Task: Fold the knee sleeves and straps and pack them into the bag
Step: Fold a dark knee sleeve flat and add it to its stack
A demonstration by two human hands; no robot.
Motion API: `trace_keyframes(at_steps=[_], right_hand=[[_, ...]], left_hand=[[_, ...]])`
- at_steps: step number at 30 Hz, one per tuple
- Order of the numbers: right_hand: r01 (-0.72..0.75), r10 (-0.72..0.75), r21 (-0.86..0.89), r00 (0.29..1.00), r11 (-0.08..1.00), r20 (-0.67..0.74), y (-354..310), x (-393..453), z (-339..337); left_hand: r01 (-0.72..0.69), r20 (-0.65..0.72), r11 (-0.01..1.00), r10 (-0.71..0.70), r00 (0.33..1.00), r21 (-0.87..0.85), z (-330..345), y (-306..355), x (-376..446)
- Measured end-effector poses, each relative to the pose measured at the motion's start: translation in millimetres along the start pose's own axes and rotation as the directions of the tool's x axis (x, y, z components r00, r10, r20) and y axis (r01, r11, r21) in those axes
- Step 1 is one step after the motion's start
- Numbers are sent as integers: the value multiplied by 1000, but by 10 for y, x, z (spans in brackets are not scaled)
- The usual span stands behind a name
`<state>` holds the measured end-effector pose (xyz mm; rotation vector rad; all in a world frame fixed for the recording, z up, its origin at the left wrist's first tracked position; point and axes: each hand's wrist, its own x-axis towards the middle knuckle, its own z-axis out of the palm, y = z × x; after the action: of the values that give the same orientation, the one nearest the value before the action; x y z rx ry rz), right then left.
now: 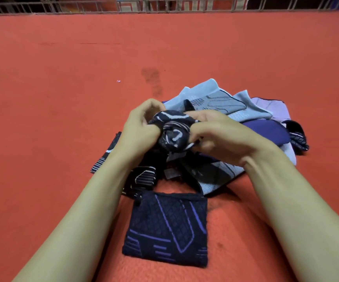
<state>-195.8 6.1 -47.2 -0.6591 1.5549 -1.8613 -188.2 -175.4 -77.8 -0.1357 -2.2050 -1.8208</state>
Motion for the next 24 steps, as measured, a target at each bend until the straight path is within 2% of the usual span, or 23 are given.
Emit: trace_keyframes(at_steps=[3,5,7,8,9,10,11,12,13,14,17,18,20,22,24], right_hand=[[-41,18,168,991,985,135,77,-24,-55],[-29,-8,194,982,981,188,135,-37,-106],[-14,-13,105,969,994,246,115,-87,-165],[1,2,-14,973,1000,230,81,-116,-192],[8,22,-194,988,981,152,48,-122,-217],[-6,9,-409,1000,913,7,23,-112,-234],[-57,-60,-588,982,807,-177,28,-82,-259],[-131,-172,-698,922,704,-347,56,-39,-286],[-194,-273,-739,845,646,-460,101,9,-306],[-211,-340,-745,788,633,-513,155,44,-309],[-155,-457,-766,723,624,-518,253,80,-286],[-130,-490,-783,715,609,-500,235,79,-267],[-106,-508,-785,708,611,-491,149,84,-183],[-97,-417,-720,759,687,-500,77,94,-71],[33,-300,-545,862,838,-409,40,84,72]], left_hand=[[44,83,997,-39,996,-60,29,73,-39],[85,112,989,-72,991,-118,24,84,-37],[131,97,974,-115,989,-183,7,70,-24],[124,57,980,-116,992,-158,15,64,-22],[96,20,992,-95,995,-82,44,73,-29],[62,-5,998,-62,998,6,90,96,-55],[31,-4,998,-31,1000,63,144,103,-81],[3,25,996,-5,1000,84,190,120,-108],[-17,91,997,11,996,69,223,150,-143],[-25,175,999,16,984,46,231,166,-163],[-16,395,994,58,917,-109,137,137,-142],[21,417,981,63,907,-195,87,127,-120],[105,378,941,26,926,-321,-15,119,-86],[184,316,889,-47,948,-420,-73,153,-60],[265,295,826,-125,947,-498,-89,214,-62]])
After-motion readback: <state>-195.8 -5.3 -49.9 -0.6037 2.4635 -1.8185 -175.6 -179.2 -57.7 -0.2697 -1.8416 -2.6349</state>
